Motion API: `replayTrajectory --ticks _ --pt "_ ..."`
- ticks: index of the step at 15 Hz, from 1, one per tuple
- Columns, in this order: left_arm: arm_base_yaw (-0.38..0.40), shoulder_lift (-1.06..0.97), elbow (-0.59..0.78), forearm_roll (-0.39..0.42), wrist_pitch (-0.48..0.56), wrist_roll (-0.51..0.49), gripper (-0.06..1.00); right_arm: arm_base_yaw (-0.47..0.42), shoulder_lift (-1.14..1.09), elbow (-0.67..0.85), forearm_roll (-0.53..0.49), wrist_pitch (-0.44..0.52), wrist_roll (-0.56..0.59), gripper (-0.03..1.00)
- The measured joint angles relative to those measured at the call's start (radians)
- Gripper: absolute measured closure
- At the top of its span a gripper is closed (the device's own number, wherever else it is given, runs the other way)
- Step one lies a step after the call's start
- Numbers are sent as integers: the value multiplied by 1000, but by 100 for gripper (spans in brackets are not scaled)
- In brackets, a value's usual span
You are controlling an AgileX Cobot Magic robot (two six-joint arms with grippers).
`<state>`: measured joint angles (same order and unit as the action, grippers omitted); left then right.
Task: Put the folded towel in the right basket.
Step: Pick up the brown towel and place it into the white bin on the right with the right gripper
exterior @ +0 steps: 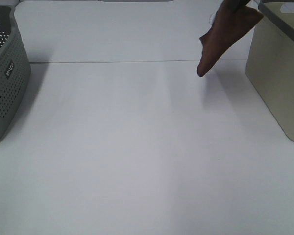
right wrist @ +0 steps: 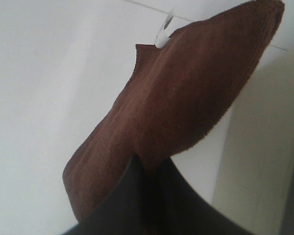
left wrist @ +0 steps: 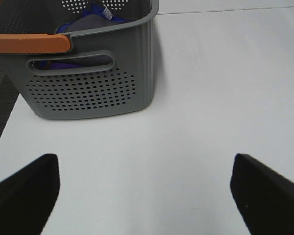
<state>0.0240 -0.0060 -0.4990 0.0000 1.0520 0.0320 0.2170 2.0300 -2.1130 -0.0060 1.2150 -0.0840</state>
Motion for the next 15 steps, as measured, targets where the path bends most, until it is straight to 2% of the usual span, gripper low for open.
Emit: replayTrajectory --ticks 5,9,12,14,15 --pt "0 0 0 0 0 0 6 -263 -47 -1 24 0 -22 92" --pt "0 0 0 0 0 0 6 -430 -49 5 86 0 -55 92" --pt "0 0 0 0 0 0 6 -483 -41 48 104 1 -83 92" --pt "0 0 0 0 0 0 6 -485 -6 59 126 4 -99 92" --pt "0 0 0 0 0 0 6 -485 12 63 140 4 -99 88"
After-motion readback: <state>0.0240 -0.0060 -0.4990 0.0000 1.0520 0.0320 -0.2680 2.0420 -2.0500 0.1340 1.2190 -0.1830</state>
